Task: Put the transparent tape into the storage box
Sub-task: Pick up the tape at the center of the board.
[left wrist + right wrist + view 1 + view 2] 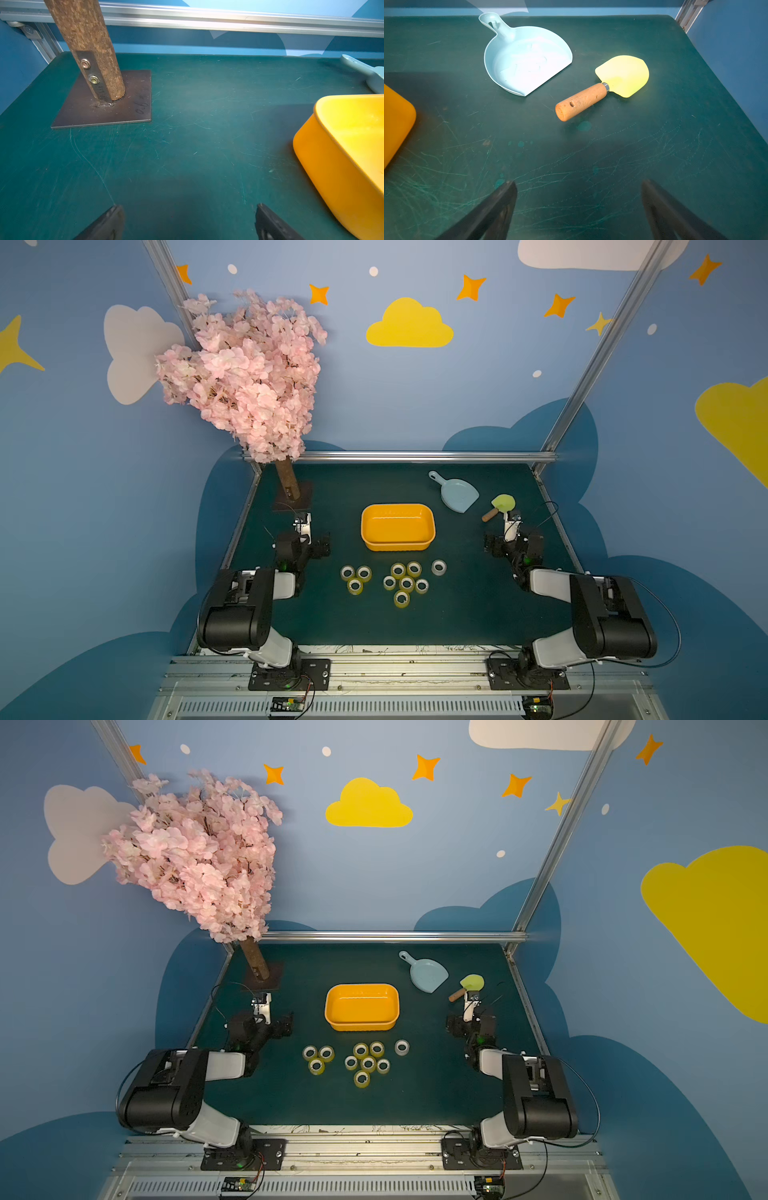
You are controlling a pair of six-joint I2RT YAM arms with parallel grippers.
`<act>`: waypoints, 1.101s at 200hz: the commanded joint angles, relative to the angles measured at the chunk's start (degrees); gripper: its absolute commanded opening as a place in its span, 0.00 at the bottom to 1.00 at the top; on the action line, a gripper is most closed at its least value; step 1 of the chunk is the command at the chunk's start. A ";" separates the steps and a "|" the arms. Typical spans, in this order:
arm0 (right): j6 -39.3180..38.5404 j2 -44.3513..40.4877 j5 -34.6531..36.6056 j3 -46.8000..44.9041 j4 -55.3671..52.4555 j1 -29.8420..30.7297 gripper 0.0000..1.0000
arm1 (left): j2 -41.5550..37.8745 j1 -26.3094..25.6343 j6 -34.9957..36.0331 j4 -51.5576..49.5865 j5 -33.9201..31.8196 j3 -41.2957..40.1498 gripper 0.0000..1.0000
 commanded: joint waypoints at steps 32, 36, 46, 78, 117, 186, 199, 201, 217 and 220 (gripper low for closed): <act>-0.45 -0.87 -0.23 1.13 -0.89 0.07 0.99 | -0.93 -0.11 0.49 -0.32 0.12 0.83 1.00; -0.44 -0.86 -0.28 1.14 -0.89 0.08 0.99 | -0.93 -0.10 0.47 -0.32 0.12 0.80 1.00; -0.45 -0.96 -0.30 1.12 -0.95 0.07 0.99 | -0.93 -0.10 0.47 -0.32 0.12 0.79 1.00; -0.45 -0.95 -0.30 1.14 -0.85 0.09 0.98 | -0.94 -0.11 0.47 -0.32 0.16 0.86 1.00; -0.40 -0.82 -0.32 1.22 -0.88 0.07 0.98 | -0.93 0.09 0.39 -0.42 0.37 0.88 1.00; -0.12 -6.92 4.44 1.09 -5.46 1.94 0.98 | -7.87 -1.29 -0.69 -10.45 -5.27 3.80 1.00; 1.22 -10.48 6.67 1.52 -9.85 2.43 0.98 | -13.14 -1.88 -5.52 -25.61 -11.47 9.13 1.00; 1.54 -11.01 7.07 1.56 -10.59 2.50 0.98 | -13.87 -1.92 -6.34 -27.41 -12.12 9.75 1.00; 3.97 -14.78 9.18 3.18 -18.09 2.69 0.98 | -19.04 -2.41 -11.23 -36.72 -15.53 12.18 1.00; 4.66 -15.42 9.69 3.71 -19.94 2.74 0.98 | -20.09 -2.53 -12.28 -37.97 -16.03 12.33 1.00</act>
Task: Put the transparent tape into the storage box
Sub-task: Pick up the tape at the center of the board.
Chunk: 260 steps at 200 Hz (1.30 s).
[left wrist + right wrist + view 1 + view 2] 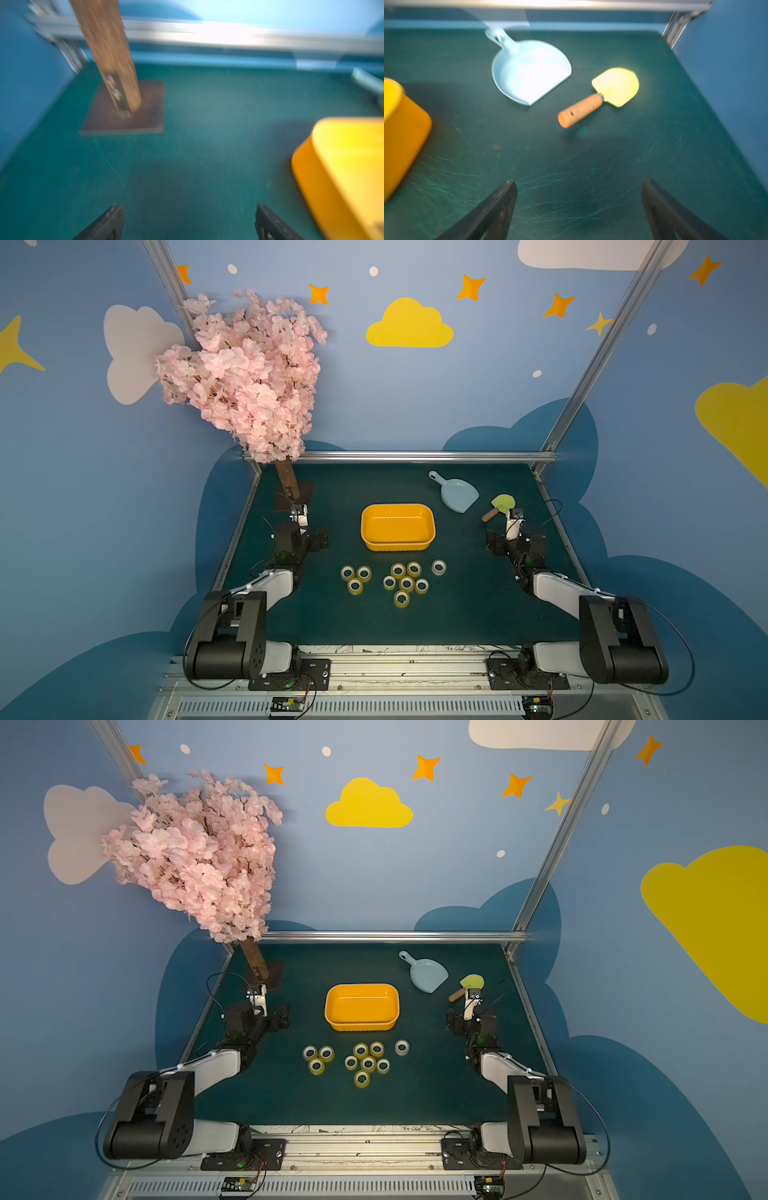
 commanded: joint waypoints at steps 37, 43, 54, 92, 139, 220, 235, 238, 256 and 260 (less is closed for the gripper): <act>18.94 -9.80 2.75 16.14 -40.75 -0.16 0.96 | -17.62 -1.20 -21.69 -39.47 -9.16 9.24 1.00; 18.52 -10.14 -0.56 18.08 -44.51 -0.10 0.95 | -18.58 -1.15 -23.00 -41.95 -7.95 9.73 1.00; 16.58 -10.42 -7.22 20.25 -48.96 -0.07 0.94 | -19.86 -1.36 -24.55 -45.98 -5.39 10.65 1.00; 18.98 -10.44 -17.37 23.26 -60.47 0.93 0.89 | -20.73 -3.02 -26.69 -56.78 3.62 13.61 1.00; 23.12 -8.37 -32.82 23.58 -67.45 5.05 0.75 | -19.08 -5.93 -26.15 -65.40 8.10 17.82 1.00; 28.20 -4.17 -22.02 22.35 -68.80 15.88 0.71 | -9.89 -7.92 -17.97 -68.59 17.62 23.35 1.00; 29.11 -1.73 -21.36 23.16 -67.87 16.98 0.69 | -8.67 -7.96 -18.06 -69.61 19.29 23.57 1.00; 29.23 -1.18 -21.27 23.47 -67.73 17.10 0.68 | -8.53 -7.96 -18.06 -69.43 20.21 23.51 1.00; 28.79 2.09 -21.26 24.80 -66.87 18.17 0.69 | -8.65 -8.01 -17.76 -69.13 22.27 23.21 1.00; 28.65 2.76 -21.21 25.03 -66.66 18.28 0.69 | -8.83 -7.98 -17.78 -69.17 21.87 23.01 1.00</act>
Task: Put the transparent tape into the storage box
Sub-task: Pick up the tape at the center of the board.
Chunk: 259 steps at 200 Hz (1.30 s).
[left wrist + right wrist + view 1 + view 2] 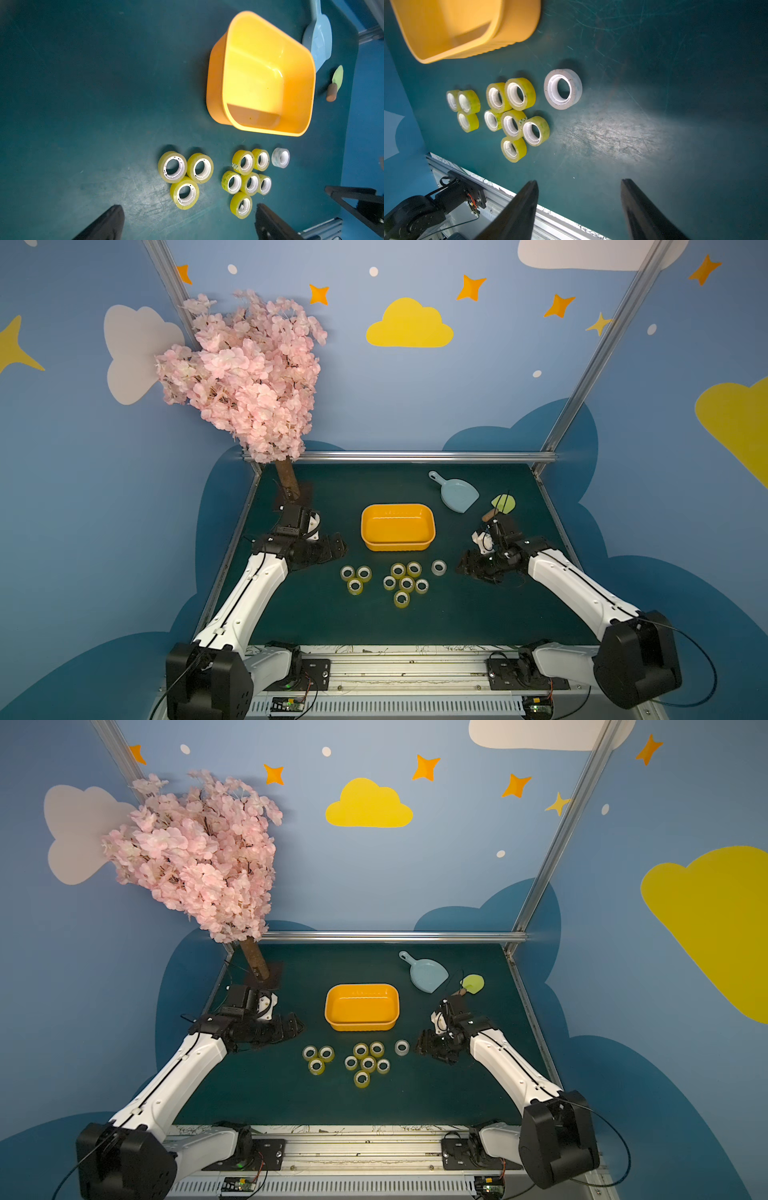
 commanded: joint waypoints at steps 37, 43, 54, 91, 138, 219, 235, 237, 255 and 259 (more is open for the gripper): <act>0.54 10.35 1.53 5.66 1.84 2.70 0.66 | -2.44 -0.16 1.68 -2.16 0.63 -0.27 1.00; 0.46 11.56 1.91 6.41 1.59 2.89 0.64 | -2.49 -0.12 1.65 -2.06 0.71 -0.27 1.00; 0.05 13.99 2.69 7.89 0.44 3.25 0.62 | -2.28 -0.12 1.72 -1.97 0.81 -0.20 1.00; -0.66 20.93 5.50 11.49 -1.72 4.89 0.59 | -0.30 -0.12 1.91 -2.03 1.94 0.32 1.00; -0.79 25.01 8.60 14.00 -2.09 7.12 0.59 | 0.94 -0.14 1.90 -2.05 2.58 0.63 1.00; -1.28 24.35 9.58 15.43 -1.59 8.36 0.58 | 1.30 -0.14 1.81 -2.02 2.25 0.69 1.00; -1.10 22.45 9.51 15.33 -0.76 8.36 0.59 | 1.51 -0.12 1.85 -2.05 2.50 0.76 1.00; -1.07 22.28 9.64 15.41 -0.83 8.36 0.59 | 1.54 -0.16 1.90 -2.05 2.55 0.78 1.00; -1.14 22.23 11.09 16.03 -1.13 8.19 0.59 | 1.64 -0.12 1.91 -2.05 2.74 0.84 1.00; -1.10 22.43 11.47 16.32 -1.23 8.12 0.59 | 1.64 -0.12 1.97 -2.05 2.74 0.84 1.00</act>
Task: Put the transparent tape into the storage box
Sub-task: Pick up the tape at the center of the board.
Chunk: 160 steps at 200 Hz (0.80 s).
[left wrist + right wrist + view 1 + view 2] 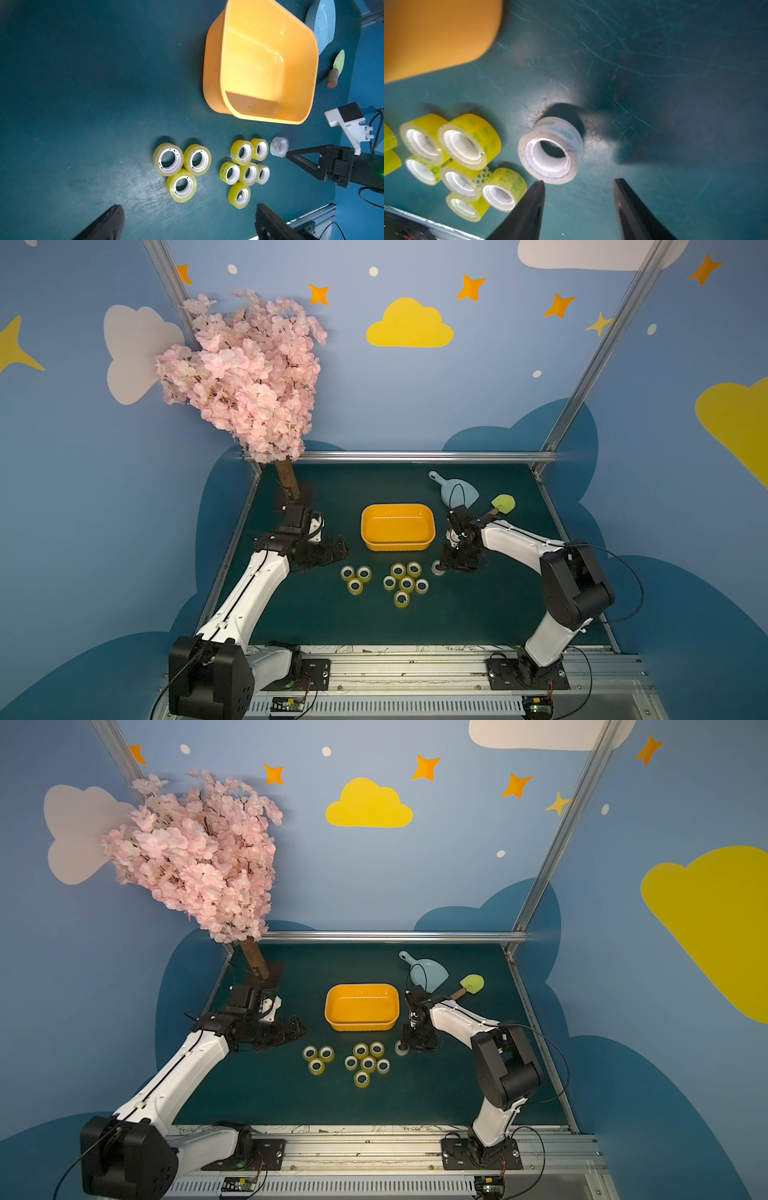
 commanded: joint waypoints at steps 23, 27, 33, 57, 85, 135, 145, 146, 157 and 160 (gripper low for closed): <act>0.01 0.33 2.51 2.86 -1.04 -0.12 0.58 | 0.56 -0.08 0.99 -1.18 1.03 0.80 1.00; 0.08 0.71 2.51 3.04 -1.04 -0.08 0.58 | 0.42 -0.07 1.02 -1.18 0.99 0.83 1.00; 0.34 1.25 2.59 3.20 -0.92 0.03 0.58 | 0.41 -0.08 0.99 -1.18 1.03 0.80 1.00; 1.02 3.09 2.28 3.25 0.97 0.10 0.58 | 0.47 -0.07 0.95 -1.18 1.19 0.81 1.00; 1.84 5.22 2.51 3.68 2.03 0.35 0.58 | 0.68 -0.09 0.86 -1.18 1.46 0.71 1.00; 2.66 6.28 10.77 3.58 -1.00 2.19 0.55 | 0.83 -0.09 0.88 -1.18 1.73 0.84 1.00; 2.57 6.50 11.98 3.60 -1.52 2.53 0.54 | 0.85 -0.12 0.88 -1.18 1.73 0.84 1.00; 2.52 6.55 12.08 3.60 -1.59 2.59 0.54 | 0.85 -0.10 0.96 -1.18 1.74 0.82 1.00; 2.39 6.89 13.48 3.73 -2.45 3.22 0.53 | 0.99 -0.08 0.96 -1.18 1.73 0.80 1.00; 2.39 6.99 13.88 3.77 -2.60 3.30 0.52 | 1.03 -0.07 0.94 -1.18 1.68 0.81 1.00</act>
